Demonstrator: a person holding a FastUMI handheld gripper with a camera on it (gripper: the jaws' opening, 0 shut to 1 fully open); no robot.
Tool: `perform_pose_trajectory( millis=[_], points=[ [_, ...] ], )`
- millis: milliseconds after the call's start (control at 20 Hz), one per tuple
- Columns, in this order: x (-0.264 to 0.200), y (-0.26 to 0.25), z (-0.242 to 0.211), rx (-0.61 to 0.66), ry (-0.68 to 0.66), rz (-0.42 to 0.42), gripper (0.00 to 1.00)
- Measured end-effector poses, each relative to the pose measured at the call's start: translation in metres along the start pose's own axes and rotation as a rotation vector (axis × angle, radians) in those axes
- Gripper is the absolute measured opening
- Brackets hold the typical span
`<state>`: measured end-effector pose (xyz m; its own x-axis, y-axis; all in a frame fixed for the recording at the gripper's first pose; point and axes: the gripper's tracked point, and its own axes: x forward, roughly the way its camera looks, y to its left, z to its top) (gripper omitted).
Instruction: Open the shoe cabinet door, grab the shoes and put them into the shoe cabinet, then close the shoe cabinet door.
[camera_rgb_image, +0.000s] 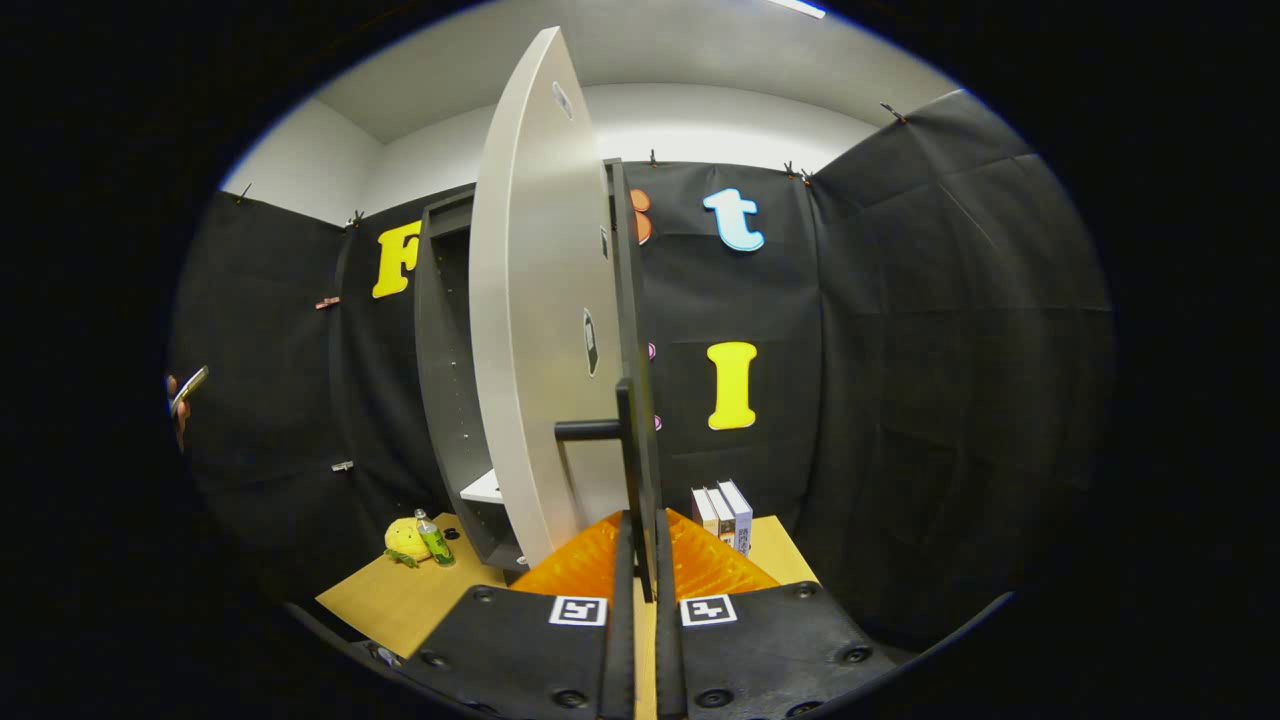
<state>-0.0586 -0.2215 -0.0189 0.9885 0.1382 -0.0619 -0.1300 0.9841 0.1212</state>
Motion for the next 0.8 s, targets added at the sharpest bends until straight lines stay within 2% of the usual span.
perform_pose_trajectory(
  millis=[50,200,250,400,500,700,800],
  points=[
    [-0.007,-0.003,-0.004,0.012,0.006,-0.024,0.15],
    [-0.031,-0.021,0.001,0.021,-0.052,-0.148,0.38],
    [-0.042,-0.019,0.003,0.032,-0.064,-0.163,0.38],
    [-0.067,-0.004,0.007,0.027,-0.092,-0.18,0.74],
    [-0.078,0.025,0.008,0.005,-0.09,-0.129,0.99],
    [-0.087,0.099,-0.008,-0.023,-0.022,0.038,0.98],
    [-0.082,0.131,-0.032,0.006,0.053,0.08,0.98]
  ],
)
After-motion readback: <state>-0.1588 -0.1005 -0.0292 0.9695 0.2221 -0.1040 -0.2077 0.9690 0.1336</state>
